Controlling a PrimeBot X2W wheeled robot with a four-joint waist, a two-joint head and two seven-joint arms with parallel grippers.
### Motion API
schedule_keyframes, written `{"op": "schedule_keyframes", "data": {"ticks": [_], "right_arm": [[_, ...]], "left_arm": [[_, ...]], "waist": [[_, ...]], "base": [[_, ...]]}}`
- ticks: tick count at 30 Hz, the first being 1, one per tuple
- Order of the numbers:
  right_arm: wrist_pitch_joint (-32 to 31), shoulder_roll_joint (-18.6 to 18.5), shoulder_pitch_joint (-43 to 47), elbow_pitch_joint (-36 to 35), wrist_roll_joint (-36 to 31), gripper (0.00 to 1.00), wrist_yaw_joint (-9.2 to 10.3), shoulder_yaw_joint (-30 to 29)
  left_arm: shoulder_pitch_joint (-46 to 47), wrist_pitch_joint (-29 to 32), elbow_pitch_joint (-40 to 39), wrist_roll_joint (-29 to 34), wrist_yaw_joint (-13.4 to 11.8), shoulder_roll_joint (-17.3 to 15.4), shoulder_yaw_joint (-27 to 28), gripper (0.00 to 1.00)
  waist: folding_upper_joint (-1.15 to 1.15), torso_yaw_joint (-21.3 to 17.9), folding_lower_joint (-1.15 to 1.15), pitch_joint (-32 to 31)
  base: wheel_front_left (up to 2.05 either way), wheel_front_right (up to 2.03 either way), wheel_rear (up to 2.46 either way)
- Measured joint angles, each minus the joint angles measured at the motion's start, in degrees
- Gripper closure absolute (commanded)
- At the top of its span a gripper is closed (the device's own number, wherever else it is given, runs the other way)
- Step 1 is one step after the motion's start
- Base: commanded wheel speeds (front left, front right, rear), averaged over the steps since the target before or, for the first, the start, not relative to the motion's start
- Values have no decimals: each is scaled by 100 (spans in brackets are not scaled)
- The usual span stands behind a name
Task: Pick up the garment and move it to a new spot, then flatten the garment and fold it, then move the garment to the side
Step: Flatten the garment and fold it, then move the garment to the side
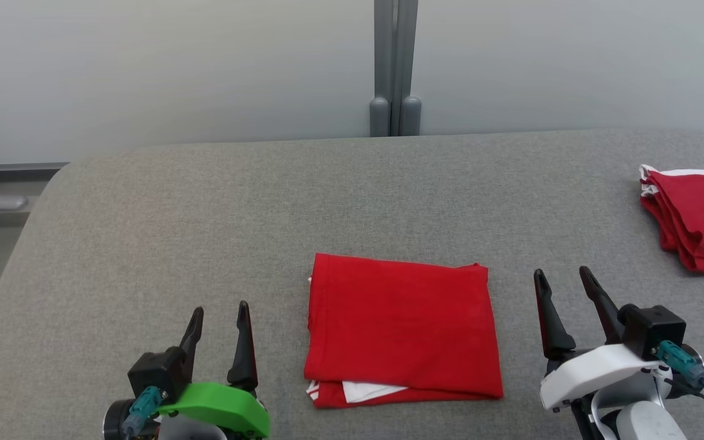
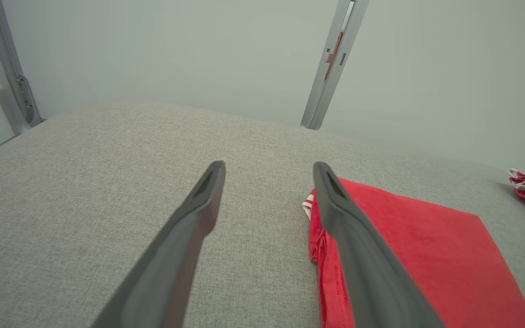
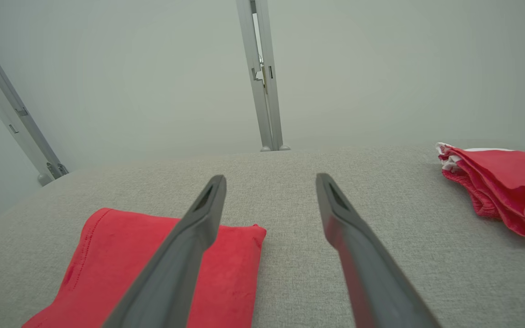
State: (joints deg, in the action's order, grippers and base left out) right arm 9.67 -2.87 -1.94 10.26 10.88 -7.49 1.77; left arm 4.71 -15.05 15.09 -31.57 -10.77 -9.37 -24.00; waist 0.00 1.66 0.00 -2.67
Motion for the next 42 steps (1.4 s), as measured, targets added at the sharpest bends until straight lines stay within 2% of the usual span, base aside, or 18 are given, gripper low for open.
{"op": "schedule_keyframes", "data": {"ticks": [13,17,23,32,39,40,41,42], "right_arm": [[-56,1,-1,76,2,0,0,49],[-180,1,-24,233,-45,0,0,-93],[-612,9,-198,882,55,0,0,-76],[-1089,7,-917,2065,51,0,0,-207],[-1426,7,-1233,2591,67,0,0,-187],[-1468,7,-1262,2633,62,5,0,-178],[-1500,0,-1292,2677,66,53,0,-153],[-1515,-5,-1325,2709,115,61,0,-113]], "left_arm": [[-1,0,48,165,135,114,211,0],[-1,0,73,232,175,134,234,0],[4,-9,114,289,227,165,245,0],[40,-8,132,322,264,233,359,0],[62,-9,97,393,299,278,534,0],[62,-9,96,399,305,283,546,0],[62,-9,90,404,313,293,568,0],[62,-9,80,421,315,302,589,0]], "waist": [[0,35,0,22],[0,78,0,45],[0,241,0,118],[0,661,0,339],[0,947,0,583],[0,966,0,610],[0,983,0,643],[0,991,0,672]], "base": [[0,0,0],[0,0,0],[0,0,0],[0,0,0],[0,0,0],[0,0,0],[0,0,0],[0,0,0]]}}
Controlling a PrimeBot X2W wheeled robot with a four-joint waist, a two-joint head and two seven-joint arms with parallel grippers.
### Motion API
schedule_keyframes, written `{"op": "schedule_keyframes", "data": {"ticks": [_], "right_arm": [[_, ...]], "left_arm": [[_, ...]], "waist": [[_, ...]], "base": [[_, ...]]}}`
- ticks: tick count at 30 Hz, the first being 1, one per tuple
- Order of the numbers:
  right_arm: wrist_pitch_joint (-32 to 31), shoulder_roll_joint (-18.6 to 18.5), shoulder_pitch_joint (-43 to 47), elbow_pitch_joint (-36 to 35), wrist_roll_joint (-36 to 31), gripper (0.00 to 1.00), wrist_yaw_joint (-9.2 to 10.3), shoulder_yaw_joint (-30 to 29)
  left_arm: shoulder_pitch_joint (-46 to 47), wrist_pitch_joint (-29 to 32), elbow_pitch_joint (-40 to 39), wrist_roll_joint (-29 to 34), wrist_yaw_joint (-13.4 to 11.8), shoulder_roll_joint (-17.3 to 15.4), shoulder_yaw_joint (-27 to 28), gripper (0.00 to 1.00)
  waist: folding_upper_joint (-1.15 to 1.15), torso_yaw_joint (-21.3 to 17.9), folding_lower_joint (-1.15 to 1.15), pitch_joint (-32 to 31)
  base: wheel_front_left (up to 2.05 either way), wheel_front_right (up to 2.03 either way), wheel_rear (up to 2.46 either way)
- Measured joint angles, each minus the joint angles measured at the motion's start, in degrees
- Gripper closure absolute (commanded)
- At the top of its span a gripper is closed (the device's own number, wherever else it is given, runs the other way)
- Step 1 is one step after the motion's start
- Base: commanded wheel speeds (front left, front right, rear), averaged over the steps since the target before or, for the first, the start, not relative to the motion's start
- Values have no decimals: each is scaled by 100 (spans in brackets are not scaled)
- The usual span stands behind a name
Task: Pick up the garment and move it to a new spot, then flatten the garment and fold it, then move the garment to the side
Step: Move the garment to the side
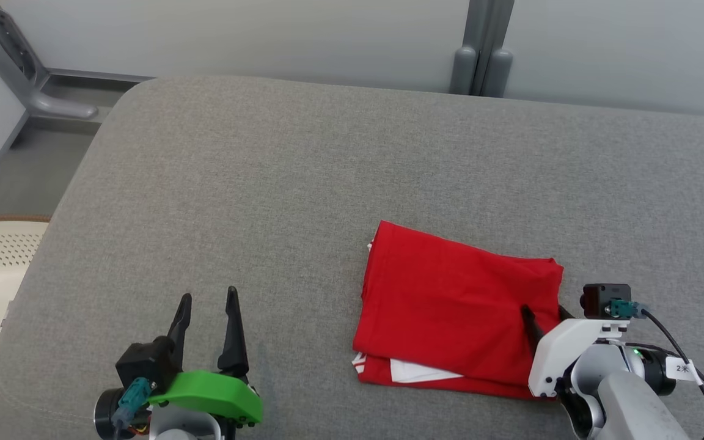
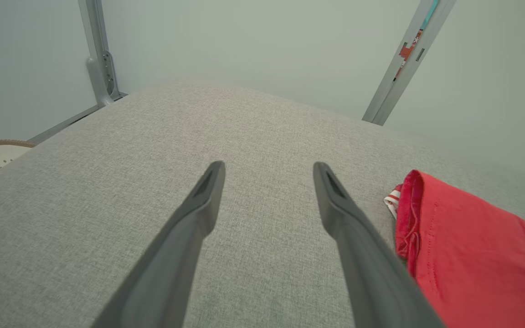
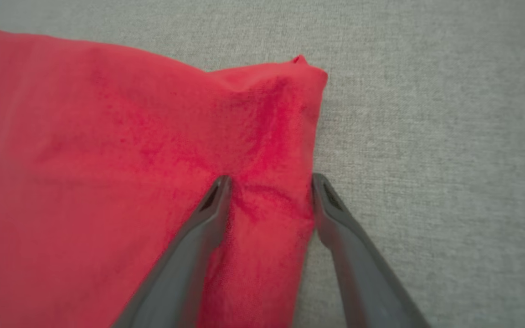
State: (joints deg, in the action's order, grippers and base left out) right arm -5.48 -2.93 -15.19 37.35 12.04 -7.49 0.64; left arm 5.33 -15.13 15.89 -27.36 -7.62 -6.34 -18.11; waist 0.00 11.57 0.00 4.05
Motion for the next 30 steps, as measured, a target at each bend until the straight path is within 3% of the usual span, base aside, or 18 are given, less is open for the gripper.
{"op": "schedule_keyframes", "data": {"ticks": [1,3,12,21,30], "right_arm": [[1,0,-38,26,48,85,0,35],[35,2,-112,93,42,100,0,100],[494,-121,-527,94,-77,100,-5,214],[547,-736,-832,-208,-314,100,-5,-29],[463,-862,-909,-412,-314,100,-5,-40]], "left_arm": [[-1,0,-2,18,3,5,11,0],[-2,0,-3,38,18,18,26,0],[-3,0,-63,226,105,49,80,0],[192,0,-120,358,188,69,-31,0],[434,78,-97,443,240,68,-205,0]], "waist": [[0,-2,0,20],[0,-45,0,49],[0,-592,0,151],[0,-1582,0,297],[0,-2592,0,479]], "base": [[0,0,0],[0,0,0],[0,0,0],[0,0,0],[0,0,0]]}}
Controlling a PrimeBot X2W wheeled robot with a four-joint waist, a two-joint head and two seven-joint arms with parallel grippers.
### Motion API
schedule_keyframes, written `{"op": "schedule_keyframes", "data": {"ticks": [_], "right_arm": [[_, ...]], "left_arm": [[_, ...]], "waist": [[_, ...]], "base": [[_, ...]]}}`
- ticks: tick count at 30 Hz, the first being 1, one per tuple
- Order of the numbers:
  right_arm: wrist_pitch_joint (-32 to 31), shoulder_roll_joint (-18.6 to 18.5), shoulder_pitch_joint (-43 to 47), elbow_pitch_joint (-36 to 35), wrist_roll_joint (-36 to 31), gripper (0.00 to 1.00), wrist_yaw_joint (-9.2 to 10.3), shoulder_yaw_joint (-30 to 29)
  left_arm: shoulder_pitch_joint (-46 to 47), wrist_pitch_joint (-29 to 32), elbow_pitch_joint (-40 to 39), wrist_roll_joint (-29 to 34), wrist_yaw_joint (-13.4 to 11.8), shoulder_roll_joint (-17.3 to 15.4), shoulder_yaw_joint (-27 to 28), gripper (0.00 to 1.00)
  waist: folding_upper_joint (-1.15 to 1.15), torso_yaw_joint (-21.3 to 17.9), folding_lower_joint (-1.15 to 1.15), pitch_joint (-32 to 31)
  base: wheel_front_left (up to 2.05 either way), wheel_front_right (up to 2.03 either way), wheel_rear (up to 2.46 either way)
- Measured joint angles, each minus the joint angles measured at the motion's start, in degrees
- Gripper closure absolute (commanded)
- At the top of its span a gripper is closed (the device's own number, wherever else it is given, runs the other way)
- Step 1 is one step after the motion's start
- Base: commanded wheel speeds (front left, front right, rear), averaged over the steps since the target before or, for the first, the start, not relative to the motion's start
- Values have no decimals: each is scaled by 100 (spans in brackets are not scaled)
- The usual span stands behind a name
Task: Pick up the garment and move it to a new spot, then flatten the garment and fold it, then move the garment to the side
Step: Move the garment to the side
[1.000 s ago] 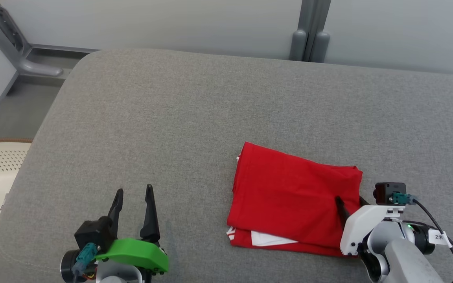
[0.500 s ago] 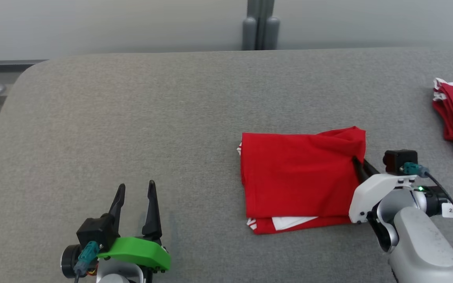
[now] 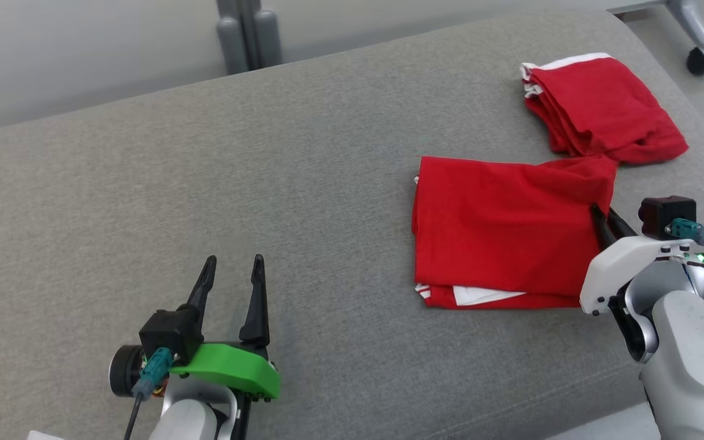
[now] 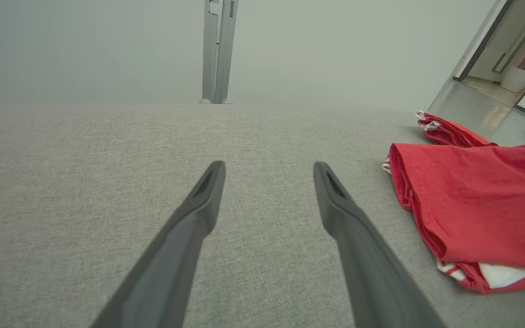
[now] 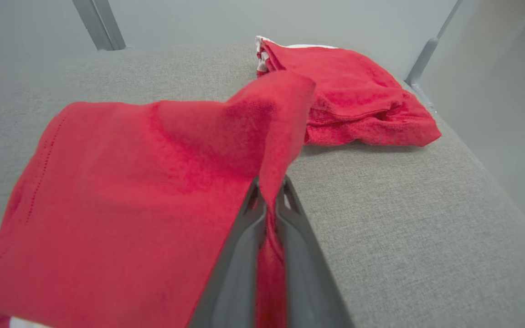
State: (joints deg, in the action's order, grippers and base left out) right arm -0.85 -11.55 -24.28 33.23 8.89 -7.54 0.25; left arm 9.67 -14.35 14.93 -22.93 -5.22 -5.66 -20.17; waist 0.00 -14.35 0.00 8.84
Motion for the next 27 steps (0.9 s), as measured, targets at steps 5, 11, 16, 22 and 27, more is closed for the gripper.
{"op": "schedule_keyframes", "data": {"ticks": [5,11,16,22,27], "right_arm": [[47,52,-102,-10,5,100,0,43],[77,49,-472,22,-7,100,0,121],[-13,-138,-1048,143,-68,100,0,191],[-277,-715,-1672,334,-205,100,0,218],[-515,-1234,-2015,541,-265,100,0,122]], "left_arm": [[41,25,1,36,-5,-27,-26,0],[53,34,15,35,-52,-57,-3,0],[66,15,24,4,-63,-40,-2,0],[147,-19,33,-23,-48,19,-21,0],[188,-34,38,-23,-31,30,-24,0]], "waist": [[0,-353,0,130],[0,-314,0,282],[0,-49,0,294],[0,355,0,329],[0,680,0,423]], "base": [[0,0,0],[0,0,0],[0,0,0],[0,0,0],[0,0,0]]}}
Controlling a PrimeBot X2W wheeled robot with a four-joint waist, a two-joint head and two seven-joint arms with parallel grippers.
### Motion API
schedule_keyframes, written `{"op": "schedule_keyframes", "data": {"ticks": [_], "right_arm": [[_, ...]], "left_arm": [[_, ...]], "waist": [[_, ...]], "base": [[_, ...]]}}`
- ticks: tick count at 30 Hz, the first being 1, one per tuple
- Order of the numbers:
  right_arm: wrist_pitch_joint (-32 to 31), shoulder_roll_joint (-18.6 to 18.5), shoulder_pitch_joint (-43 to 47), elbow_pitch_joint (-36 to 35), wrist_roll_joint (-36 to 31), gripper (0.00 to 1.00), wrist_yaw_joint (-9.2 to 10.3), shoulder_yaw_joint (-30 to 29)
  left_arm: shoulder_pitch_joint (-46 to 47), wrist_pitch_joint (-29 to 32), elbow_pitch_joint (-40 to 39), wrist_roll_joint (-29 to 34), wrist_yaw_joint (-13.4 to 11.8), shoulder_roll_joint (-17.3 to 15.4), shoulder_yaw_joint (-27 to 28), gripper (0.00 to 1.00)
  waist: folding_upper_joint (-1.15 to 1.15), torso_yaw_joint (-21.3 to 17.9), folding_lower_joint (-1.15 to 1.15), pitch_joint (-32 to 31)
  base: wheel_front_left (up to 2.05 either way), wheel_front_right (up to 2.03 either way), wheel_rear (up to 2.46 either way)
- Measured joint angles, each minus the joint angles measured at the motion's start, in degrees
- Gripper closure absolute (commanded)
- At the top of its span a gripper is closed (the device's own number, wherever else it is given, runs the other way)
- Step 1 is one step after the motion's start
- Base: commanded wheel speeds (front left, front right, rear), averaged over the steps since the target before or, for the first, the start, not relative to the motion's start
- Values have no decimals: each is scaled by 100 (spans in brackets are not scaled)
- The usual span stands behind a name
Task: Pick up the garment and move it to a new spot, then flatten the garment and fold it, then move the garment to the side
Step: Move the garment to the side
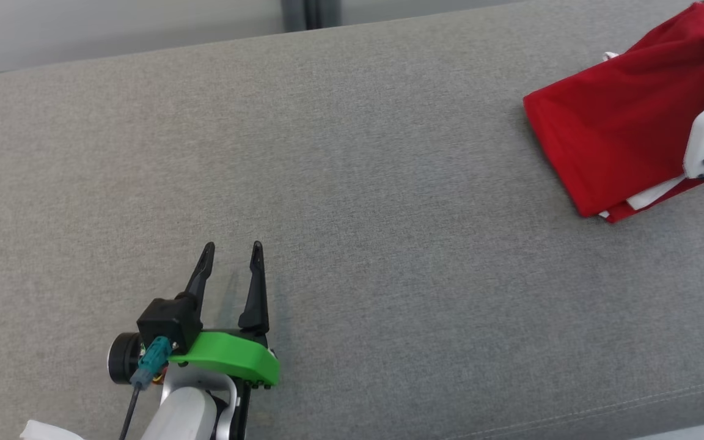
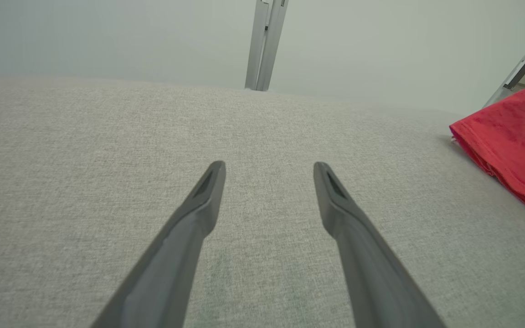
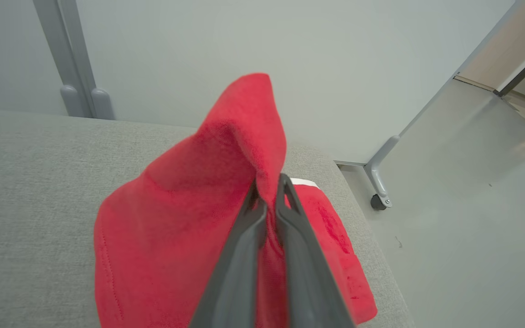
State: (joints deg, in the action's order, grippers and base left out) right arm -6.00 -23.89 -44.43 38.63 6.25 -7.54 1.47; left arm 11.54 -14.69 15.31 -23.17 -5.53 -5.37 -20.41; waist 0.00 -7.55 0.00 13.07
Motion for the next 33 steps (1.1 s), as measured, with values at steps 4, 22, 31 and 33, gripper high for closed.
{"op": "schedule_keyframes", "data": {"ticks": [4,22,31,33], "right_arm": [[-153,-397,-176,130,11,100,0,-56],[-187,-1337,-890,1283,-877,100,0,-977],[625,-1121,-917,1258,-2232,0,0,-1870],[728,-883,-901,1192,-2387,0,0,-2061]], "left_arm": [[65,-5,-16,3,27,9,-18,0],[302,68,-356,205,23,-140,-149,0],[337,130,-448,240,-48,-216,-186,0],[337,135,-461,238,-60,-238,-179,0]], "waist": [[0,210,0,110],[0,628,0,879],[0,646,0,1081],[0,607,0,1068]], "base": [[0,0,0],[0,0,0],[0,0,0],[0,0,0]]}}
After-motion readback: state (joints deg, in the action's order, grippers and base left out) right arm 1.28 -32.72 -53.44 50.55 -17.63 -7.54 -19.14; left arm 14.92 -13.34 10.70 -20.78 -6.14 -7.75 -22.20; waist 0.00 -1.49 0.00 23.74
